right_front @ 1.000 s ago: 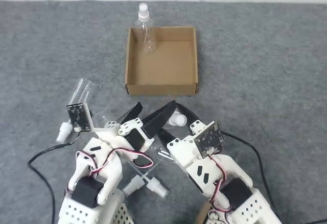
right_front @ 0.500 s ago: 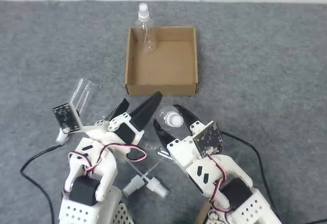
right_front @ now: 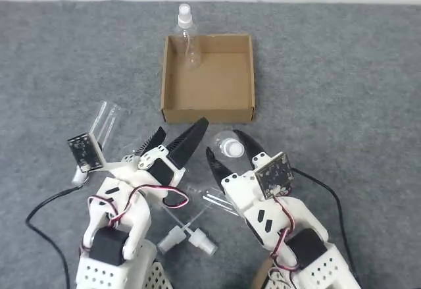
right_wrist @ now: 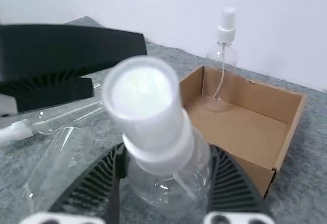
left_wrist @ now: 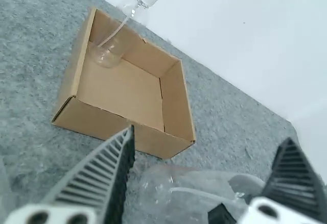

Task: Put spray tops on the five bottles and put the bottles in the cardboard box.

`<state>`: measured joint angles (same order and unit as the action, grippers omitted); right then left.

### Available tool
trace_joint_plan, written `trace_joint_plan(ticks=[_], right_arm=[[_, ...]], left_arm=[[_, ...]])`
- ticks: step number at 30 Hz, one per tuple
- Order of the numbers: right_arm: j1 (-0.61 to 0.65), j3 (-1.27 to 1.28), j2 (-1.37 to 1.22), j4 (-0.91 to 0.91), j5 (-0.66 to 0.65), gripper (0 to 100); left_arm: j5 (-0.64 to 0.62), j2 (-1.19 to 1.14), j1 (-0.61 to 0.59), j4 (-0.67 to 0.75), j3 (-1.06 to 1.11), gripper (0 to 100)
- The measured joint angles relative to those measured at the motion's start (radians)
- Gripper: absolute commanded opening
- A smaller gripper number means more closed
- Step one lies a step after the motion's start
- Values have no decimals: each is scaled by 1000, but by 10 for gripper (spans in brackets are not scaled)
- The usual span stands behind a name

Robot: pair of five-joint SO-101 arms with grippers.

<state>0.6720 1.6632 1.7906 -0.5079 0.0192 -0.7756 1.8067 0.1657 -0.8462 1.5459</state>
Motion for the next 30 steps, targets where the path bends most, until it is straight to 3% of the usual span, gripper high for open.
trace_joint_plan(ticks=[6,17,30], right_arm=[[2,0,0,0,0,91],[2,0,0,-34,0,91],[2,0,0,-34,0,91]], left_arm=[[6,0,0,0,0,167],[80,0,0,0,0,13],[115,0,0,71,0,11]])
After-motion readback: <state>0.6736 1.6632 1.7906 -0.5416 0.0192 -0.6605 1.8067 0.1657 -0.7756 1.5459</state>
